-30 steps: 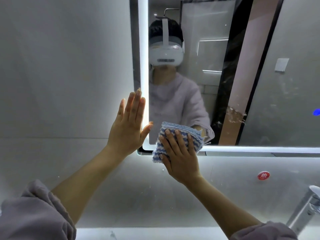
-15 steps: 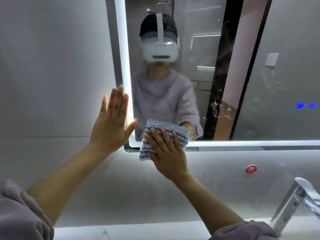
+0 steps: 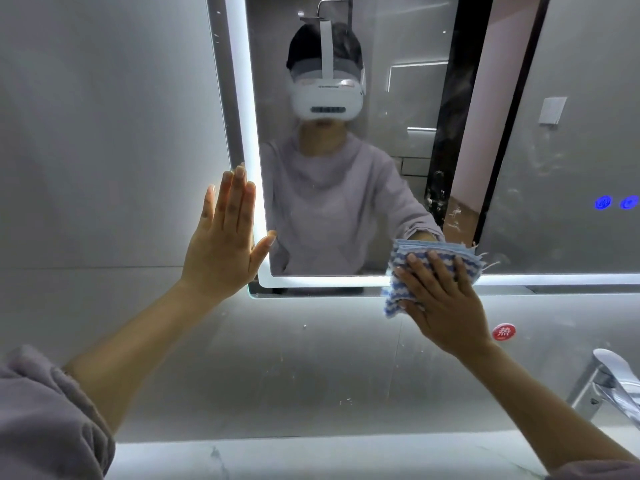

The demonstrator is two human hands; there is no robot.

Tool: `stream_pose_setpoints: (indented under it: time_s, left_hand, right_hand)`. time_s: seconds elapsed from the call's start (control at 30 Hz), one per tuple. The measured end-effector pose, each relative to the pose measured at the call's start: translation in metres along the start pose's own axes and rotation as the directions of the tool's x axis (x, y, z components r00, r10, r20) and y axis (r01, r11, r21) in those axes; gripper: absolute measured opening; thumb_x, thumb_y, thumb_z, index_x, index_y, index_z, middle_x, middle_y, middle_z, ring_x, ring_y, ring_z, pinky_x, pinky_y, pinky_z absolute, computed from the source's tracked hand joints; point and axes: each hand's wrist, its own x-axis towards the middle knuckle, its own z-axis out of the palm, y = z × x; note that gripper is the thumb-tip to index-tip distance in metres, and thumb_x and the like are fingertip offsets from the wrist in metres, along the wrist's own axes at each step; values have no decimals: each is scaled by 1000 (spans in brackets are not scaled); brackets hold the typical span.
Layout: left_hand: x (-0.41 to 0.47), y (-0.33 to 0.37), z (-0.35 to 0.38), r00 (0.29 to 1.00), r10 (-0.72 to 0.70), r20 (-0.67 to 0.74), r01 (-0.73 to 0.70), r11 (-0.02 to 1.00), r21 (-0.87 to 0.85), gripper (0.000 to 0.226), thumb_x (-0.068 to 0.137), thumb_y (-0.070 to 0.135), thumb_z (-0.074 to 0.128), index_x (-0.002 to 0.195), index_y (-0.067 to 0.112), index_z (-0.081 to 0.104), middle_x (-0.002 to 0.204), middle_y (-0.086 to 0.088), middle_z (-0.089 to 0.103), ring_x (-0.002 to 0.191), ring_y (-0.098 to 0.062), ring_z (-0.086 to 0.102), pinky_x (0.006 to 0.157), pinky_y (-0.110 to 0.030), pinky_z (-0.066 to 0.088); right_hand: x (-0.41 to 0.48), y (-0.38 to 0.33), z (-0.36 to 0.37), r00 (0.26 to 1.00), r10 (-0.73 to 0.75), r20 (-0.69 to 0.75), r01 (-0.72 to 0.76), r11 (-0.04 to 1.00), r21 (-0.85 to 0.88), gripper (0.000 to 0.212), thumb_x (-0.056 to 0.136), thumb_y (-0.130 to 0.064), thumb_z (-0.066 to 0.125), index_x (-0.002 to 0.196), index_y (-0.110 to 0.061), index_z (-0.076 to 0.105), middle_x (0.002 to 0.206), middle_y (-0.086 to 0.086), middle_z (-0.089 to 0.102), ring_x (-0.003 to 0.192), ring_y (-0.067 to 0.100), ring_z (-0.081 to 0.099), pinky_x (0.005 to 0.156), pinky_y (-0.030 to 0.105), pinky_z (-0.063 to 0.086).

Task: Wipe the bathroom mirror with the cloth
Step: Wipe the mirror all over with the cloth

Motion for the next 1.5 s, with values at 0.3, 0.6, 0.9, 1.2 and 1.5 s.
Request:
stream_pose_setpoints:
  time_s: [0.3, 0.6, 0.9, 1.2, 1.5]
  left_hand:
    - [1, 1, -2, 1000, -12, 2, 12, 1000, -9, 74, 101, 50, 26, 149, -4, 7, 157, -25, 12, 147, -32, 3, 119, -50, 13]
    - [3, 1, -4, 1000, -25, 18, 25, 999, -24, 74, 100, 51, 27, 149, -2, 9, 158, -23, 12, 148, -35, 8, 118, -50, 15]
    - [3, -1, -2, 999, -18, 31, 18, 1000, -11, 74, 100, 53, 23, 149, 0, 8, 158, -22, 14, 147, -36, 13, 117, -51, 17]
    - [3, 1, -5, 998, -36, 60, 37, 999, -18, 74, 99, 54, 23, 150, 3, 3, 159, -19, 11, 147, -34, 9, 117, -53, 20]
    - [4, 3, -13, 992, -43, 120, 49, 998, -46, 74, 99, 54, 19, 150, 3, 3, 159, -19, 11, 147, -36, 14, 117, -54, 21]
  right_hand:
    - [2, -23, 3, 993, 109, 53, -112, 992, 53, 62, 101, -45, 25, 154, -21, 4, 163, 1, -5, 149, 29, -2, 119, 52, -3]
    - [37, -79, 8, 995, -91, 41, 89, 994, 61, 60, 97, -39, 37, 151, -20, 20, 161, -2, 8, 147, 27, 12, 119, 52, 2]
    - [75, -150, 12, 984, -175, 31, 169, 976, 137, 61, 96, -36, 39, 152, -22, 20, 158, -5, 15, 146, 21, 18, 118, 49, 7]
    - [78, -138, 6, 970, -238, 59, 226, 961, 158, 58, 100, -36, 34, 153, -21, 18, 159, -3, 13, 147, 20, 15, 121, 42, 5]
    - [66, -111, 2, 969, -236, 67, 228, 967, 113, 54, 101, -36, 29, 153, -23, 19, 159, -3, 14, 147, 20, 13, 121, 42, 4]
